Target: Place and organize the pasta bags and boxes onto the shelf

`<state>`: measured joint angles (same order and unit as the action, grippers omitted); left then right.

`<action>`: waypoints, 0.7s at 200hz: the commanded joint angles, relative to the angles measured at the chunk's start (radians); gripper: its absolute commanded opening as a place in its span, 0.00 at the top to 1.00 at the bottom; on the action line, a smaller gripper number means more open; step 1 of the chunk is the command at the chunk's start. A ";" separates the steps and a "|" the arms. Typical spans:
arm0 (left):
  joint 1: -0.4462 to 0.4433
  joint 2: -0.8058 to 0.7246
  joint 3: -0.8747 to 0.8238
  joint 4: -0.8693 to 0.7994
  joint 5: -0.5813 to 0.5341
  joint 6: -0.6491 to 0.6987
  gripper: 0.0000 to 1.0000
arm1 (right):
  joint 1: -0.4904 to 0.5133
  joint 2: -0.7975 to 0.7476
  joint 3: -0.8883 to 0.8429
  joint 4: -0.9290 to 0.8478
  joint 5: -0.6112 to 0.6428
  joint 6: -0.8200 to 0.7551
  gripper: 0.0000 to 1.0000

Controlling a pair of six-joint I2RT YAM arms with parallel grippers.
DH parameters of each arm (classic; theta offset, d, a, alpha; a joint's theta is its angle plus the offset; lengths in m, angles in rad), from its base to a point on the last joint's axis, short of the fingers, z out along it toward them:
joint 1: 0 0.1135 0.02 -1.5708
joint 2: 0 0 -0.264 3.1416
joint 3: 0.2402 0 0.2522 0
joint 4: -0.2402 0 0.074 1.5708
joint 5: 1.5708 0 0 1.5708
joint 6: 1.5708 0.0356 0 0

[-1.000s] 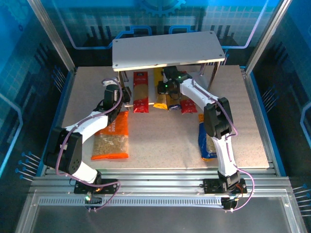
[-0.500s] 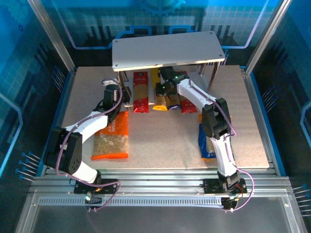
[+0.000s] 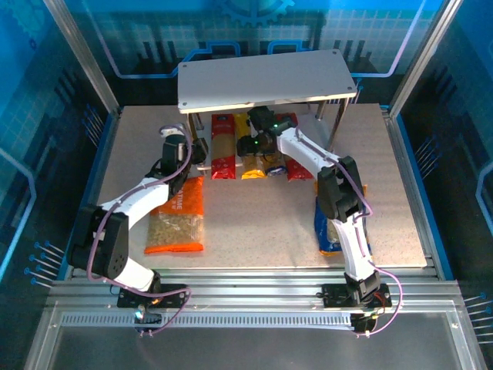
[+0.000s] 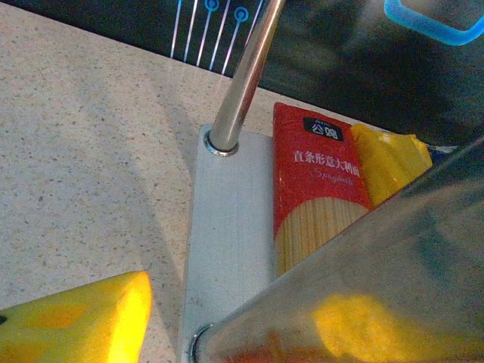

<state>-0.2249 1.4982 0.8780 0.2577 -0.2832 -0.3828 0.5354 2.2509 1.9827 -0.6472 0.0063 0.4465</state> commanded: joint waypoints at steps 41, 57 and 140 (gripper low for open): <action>0.018 -0.081 -0.014 -0.038 -0.026 0.053 0.27 | 0.001 -0.174 -0.144 0.060 -0.135 0.045 0.26; 0.019 -0.094 -0.017 -0.043 -0.028 0.059 0.27 | 0.002 -0.212 -0.177 0.079 -0.157 0.059 0.24; 0.027 -0.130 -0.039 -0.050 -0.021 0.065 0.27 | 0.012 -0.192 -0.220 0.057 -0.132 0.067 0.22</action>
<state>-0.2184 1.4086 0.8608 0.2161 -0.2901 -0.3370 0.5365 2.0567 1.7638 -0.5903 -0.1417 0.5060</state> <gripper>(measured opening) 0.731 0.774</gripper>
